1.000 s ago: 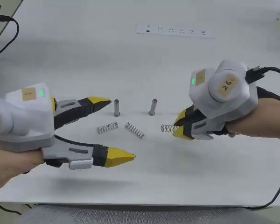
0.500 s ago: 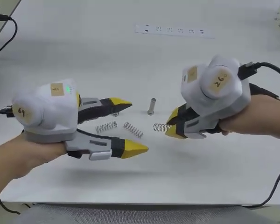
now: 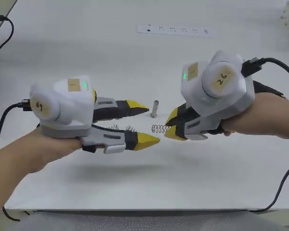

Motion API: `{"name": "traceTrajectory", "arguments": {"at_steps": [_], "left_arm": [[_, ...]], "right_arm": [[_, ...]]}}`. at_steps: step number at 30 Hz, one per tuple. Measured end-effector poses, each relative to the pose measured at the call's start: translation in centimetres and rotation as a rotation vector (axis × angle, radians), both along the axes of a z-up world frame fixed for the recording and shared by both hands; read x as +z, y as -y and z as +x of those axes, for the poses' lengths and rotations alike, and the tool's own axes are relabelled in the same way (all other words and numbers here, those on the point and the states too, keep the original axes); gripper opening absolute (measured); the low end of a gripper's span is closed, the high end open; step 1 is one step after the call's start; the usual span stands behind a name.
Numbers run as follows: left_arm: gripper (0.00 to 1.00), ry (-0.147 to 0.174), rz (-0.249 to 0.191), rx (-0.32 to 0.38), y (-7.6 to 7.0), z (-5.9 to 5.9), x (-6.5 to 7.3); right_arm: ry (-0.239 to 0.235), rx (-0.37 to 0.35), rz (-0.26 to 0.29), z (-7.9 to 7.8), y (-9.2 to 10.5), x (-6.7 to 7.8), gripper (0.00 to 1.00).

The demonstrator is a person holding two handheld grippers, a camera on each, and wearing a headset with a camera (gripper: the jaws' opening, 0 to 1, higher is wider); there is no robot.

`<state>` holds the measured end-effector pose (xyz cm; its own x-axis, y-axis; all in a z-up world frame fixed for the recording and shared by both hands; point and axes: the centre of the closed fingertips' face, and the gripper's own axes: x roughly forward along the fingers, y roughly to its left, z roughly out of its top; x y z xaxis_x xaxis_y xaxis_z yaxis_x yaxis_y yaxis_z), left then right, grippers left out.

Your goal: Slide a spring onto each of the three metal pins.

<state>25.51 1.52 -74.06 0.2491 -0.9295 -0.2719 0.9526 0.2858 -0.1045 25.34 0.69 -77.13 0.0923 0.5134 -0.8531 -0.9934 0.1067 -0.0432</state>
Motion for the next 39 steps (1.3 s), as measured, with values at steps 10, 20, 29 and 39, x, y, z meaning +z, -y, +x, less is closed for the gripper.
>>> {"name": "traceTrajectory", "arguments": {"at_steps": [10, 20, 29, 39], "left_arm": [[0.21, -0.001, 0.011, -0.018, 0.8, -0.1, -0.5], [0.14, -0.004, 0.005, -0.034, 1.0, -0.3, -0.4], [0.07, -0.007, 0.004, -0.044, 1.1, -0.3, -0.3], [0.02, -0.004, 0.000, -0.049, 1.2, -0.5, -0.3]], "right_arm": [[0.006, 0.010, 0.008, -0.1, -0.5, 0.3, 0.09], [0.009, 0.021, 0.011, -0.5, -0.7, 0.9, 0.09], [0.009, 0.027, 0.016, -0.5, -0.7, 1.2, 0.09], [0.015, 0.033, 0.017, -0.5, -0.6, 1.3, 0.09]]}}
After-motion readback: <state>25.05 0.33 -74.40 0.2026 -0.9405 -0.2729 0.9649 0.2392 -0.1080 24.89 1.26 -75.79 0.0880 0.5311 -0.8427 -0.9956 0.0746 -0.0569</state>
